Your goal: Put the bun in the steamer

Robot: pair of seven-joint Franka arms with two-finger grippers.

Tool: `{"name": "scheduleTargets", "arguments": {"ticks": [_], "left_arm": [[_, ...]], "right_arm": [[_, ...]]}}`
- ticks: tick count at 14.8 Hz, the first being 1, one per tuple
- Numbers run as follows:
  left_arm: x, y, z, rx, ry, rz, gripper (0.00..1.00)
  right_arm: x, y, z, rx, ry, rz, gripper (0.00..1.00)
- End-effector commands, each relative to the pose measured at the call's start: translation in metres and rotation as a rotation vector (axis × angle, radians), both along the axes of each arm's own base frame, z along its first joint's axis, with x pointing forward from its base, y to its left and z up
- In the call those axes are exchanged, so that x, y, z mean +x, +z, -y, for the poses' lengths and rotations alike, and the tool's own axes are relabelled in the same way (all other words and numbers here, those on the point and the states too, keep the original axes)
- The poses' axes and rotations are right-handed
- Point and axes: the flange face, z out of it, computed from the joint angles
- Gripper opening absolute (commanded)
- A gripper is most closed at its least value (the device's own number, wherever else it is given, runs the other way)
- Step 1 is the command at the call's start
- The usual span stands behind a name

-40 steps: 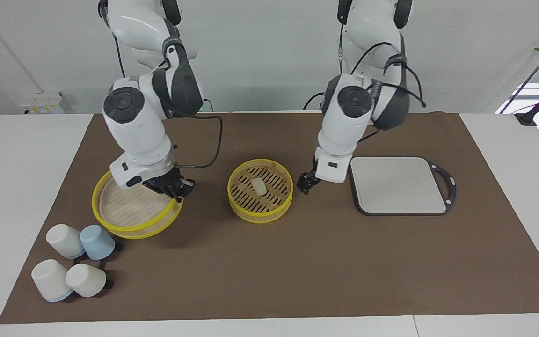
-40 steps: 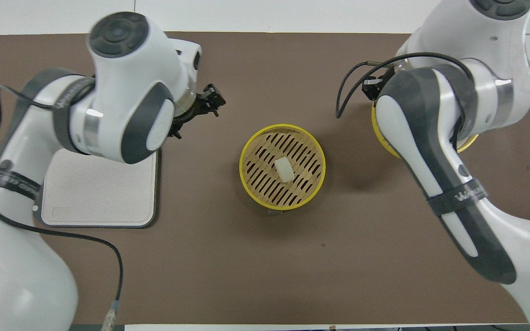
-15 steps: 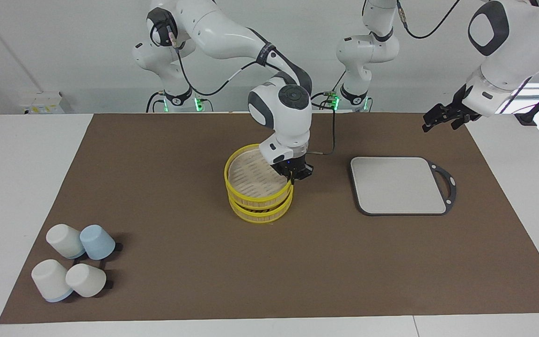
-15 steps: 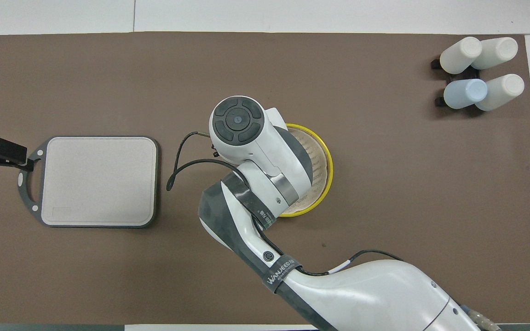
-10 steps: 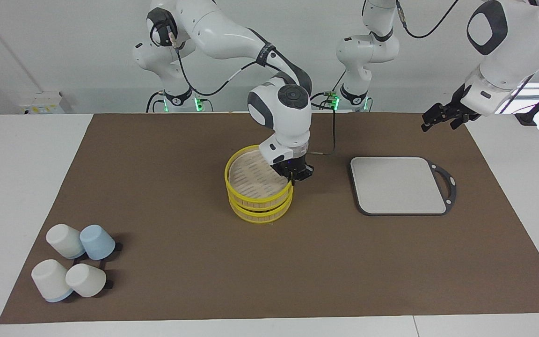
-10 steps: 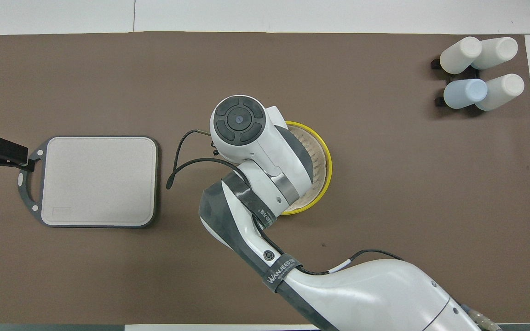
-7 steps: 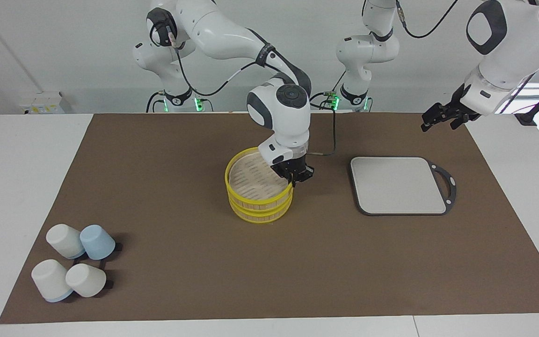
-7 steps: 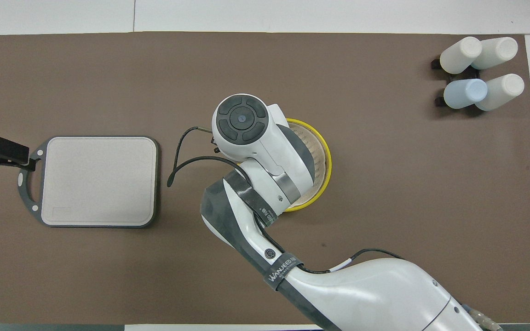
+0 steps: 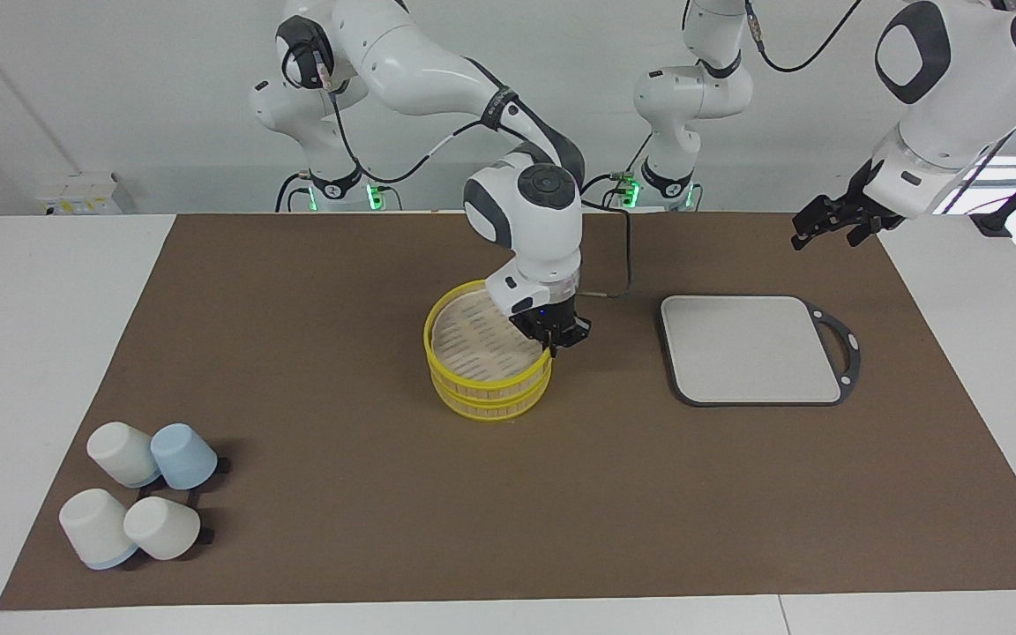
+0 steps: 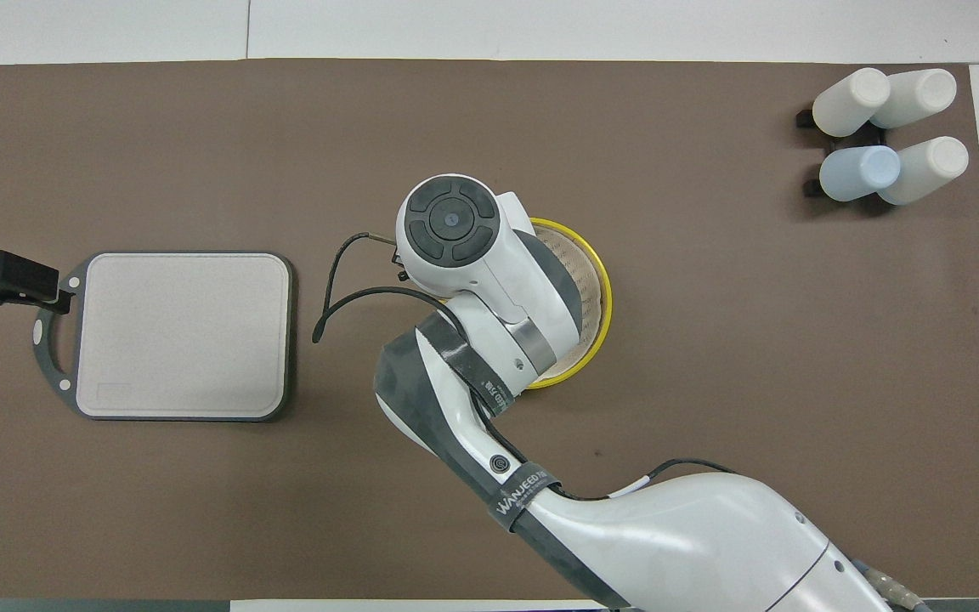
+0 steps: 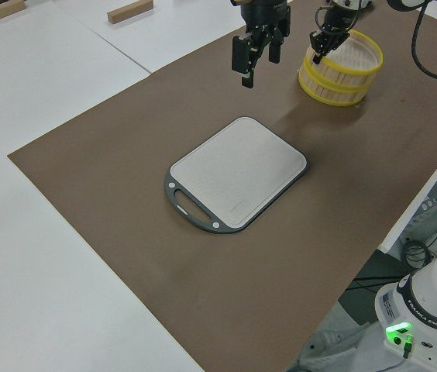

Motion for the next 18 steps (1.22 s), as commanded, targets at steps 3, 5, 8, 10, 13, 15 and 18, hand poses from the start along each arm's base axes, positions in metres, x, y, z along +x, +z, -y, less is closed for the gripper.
{"name": "scheduleTargets", "arguments": {"ticks": [3,5,8,10,13,15,18], "left_arm": [[0.0,0.0,0.005,0.02,-0.025,0.045,1.0],[0.0,0.001,0.005,0.02,-0.023,0.053,1.0],[-0.001,0.001,0.003,0.021,-0.014,0.051,1.0],[-0.001,0.001,0.001,0.021,-0.011,0.049,1.0],[-0.001,0.001,0.001,0.021,-0.01,0.049,1.0],[-0.001,0.001,0.001,0.021,-0.011,0.049,1.0],[0.0,0.002,0.001,0.021,-0.01,0.052,1.0]], "right_arm": [[0.0,-0.008,0.0,0.012,-0.008,0.007,0.0],[-0.002,-0.008,-0.002,0.01,-0.005,0.004,0.0],[-0.005,-0.007,-0.003,-0.002,0.043,-0.002,0.65],[-0.006,0.003,-0.005,-0.009,0.049,-0.003,1.0],[0.006,0.03,0.014,-0.064,0.114,-0.008,1.0],[0.028,0.064,0.057,-0.054,0.23,0.039,1.0],[0.05,0.107,0.142,-0.08,0.373,0.023,1.0]]}}
